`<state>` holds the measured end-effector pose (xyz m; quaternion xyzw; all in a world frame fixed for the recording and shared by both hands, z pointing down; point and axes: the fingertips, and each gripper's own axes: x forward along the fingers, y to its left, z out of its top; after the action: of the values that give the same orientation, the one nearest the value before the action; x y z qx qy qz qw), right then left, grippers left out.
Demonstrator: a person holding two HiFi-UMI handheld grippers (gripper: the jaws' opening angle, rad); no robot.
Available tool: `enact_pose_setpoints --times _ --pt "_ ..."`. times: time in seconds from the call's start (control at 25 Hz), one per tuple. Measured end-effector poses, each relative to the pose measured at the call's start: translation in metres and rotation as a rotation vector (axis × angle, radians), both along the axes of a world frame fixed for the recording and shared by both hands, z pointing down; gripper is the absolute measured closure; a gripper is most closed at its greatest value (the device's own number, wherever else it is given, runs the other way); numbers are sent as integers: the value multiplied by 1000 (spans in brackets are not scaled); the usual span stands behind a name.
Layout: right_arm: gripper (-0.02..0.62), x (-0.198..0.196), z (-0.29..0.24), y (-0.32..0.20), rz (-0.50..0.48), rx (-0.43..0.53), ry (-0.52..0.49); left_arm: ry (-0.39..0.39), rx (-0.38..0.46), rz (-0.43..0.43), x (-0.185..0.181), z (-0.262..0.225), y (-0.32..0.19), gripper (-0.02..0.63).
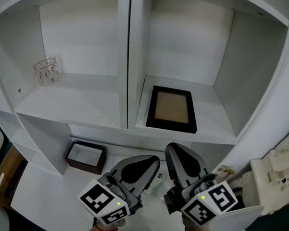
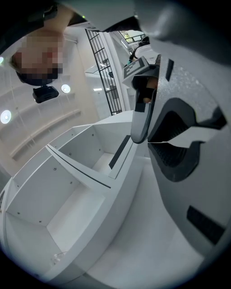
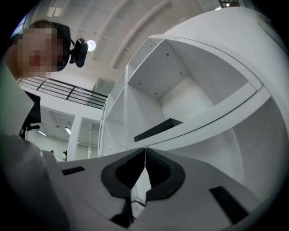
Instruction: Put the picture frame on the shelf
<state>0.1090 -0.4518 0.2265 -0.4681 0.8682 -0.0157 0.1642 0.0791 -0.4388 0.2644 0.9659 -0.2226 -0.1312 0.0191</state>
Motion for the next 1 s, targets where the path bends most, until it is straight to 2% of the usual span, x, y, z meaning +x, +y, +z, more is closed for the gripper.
enact_pose_setpoints --times 0.2,0.52,0.72,1.0 --pt "589 0 34 10 62 -5 147 -10 -5 -28 0 15 6 592" --pt "589 -2 86 30 114 -34 245 -70 -11 -80 -3 57 14 592" --pt "590 -2 112 39 133 -96 239 -90 -37 -105 -7 84 20 592" --pt "590 -2 143 53 138 -115 240 -98 -60 -148 -15 112 29 592"
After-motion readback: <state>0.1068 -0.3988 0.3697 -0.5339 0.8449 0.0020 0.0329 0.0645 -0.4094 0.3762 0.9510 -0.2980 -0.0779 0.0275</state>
